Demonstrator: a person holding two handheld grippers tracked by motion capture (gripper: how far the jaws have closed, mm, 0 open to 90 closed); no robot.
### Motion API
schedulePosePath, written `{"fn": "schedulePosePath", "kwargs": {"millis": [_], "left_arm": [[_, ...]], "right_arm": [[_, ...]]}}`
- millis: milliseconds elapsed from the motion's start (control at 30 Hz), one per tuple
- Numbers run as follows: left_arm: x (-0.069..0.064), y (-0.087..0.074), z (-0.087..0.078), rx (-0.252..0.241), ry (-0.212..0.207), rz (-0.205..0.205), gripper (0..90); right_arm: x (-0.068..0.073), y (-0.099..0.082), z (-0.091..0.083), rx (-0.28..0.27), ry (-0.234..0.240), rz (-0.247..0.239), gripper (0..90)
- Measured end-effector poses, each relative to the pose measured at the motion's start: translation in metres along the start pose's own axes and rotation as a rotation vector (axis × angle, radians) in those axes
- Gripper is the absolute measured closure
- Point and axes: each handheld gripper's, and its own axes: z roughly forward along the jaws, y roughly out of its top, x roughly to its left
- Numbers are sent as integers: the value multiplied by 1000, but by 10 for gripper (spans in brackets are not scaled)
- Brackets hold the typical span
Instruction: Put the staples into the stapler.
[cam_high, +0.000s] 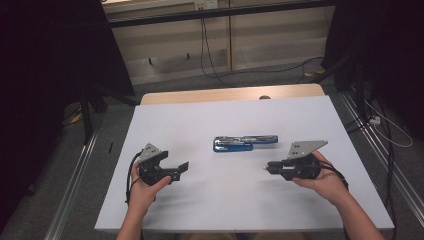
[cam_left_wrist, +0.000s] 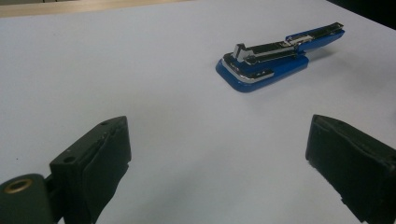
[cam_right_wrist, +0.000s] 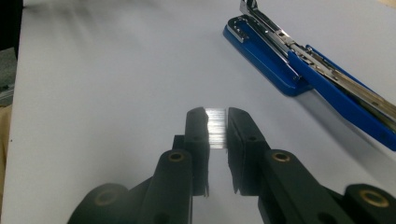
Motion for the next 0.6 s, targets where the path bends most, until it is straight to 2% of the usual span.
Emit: {"fn": "schedulePosePath", "kwargs": {"millis": [133, 400, 600], "left_arm": [[1, -2, -4, -5, 12, 1, 41], [2, -3, -10, -16, -13, 11, 40], [2, -4, -13, -15, -27, 15, 40]], "right_arm": [[-3, 8, 4, -4, -6, -7, 794], [-6, 25, 13, -16, 14, -32, 793], [-7, 34, 19, -21, 13, -39, 793]]}}
